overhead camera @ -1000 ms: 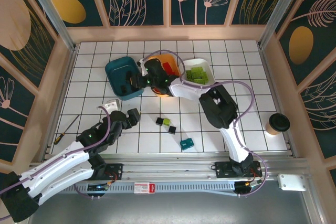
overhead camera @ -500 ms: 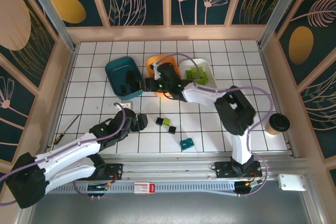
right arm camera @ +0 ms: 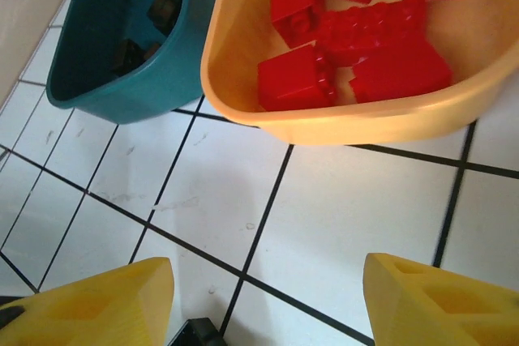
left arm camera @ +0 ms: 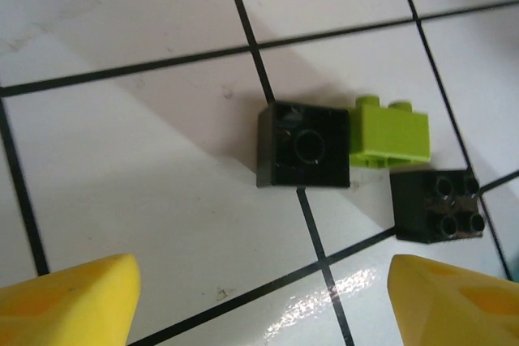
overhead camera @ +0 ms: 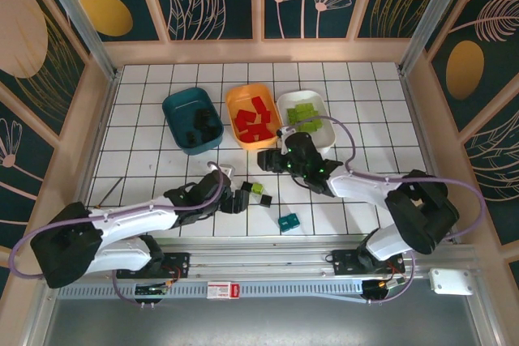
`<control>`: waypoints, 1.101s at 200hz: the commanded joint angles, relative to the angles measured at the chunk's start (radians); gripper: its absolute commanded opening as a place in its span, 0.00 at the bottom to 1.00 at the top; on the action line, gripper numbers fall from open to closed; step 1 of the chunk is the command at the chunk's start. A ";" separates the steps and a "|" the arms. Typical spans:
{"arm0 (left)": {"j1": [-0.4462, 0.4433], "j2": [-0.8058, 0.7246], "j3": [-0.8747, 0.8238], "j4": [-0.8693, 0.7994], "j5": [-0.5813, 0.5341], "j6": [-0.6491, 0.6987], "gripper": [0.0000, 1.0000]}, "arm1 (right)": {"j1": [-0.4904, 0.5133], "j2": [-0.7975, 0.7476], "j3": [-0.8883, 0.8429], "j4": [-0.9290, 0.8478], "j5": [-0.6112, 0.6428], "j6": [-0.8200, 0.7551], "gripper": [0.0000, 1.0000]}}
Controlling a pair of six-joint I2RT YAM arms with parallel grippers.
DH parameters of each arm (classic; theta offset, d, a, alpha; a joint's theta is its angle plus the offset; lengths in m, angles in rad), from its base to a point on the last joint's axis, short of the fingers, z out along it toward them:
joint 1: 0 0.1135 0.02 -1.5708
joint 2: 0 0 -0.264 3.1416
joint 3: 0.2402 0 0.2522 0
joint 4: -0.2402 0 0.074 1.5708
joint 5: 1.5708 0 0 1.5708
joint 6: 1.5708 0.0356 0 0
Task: Sort the legos into containers by color
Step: Pick up the lego from the middle-left of the table.
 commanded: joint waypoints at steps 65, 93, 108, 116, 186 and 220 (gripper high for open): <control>-0.034 0.207 0.133 0.027 -0.116 0.089 0.66 | -0.036 -0.154 -0.038 -0.003 0.060 0.029 0.63; -0.033 0.281 0.186 0.036 -0.113 0.113 0.69 | -0.038 -0.188 -0.050 -0.020 0.061 0.028 0.63; -0.034 0.322 0.213 0.024 -0.128 0.122 0.63 | -0.039 -0.209 -0.062 -0.026 0.060 0.029 0.63; -0.034 0.336 0.222 0.022 -0.133 0.125 0.60 | -0.040 -0.217 -0.065 -0.029 0.061 0.029 0.63; -0.034 0.336 0.218 0.005 -0.164 0.114 0.33 | -0.048 -0.239 -0.072 -0.042 0.079 0.028 0.64; -0.032 0.193 0.181 -0.043 -0.177 0.084 0.29 | -0.054 -0.250 -0.075 -0.044 0.078 0.026 0.64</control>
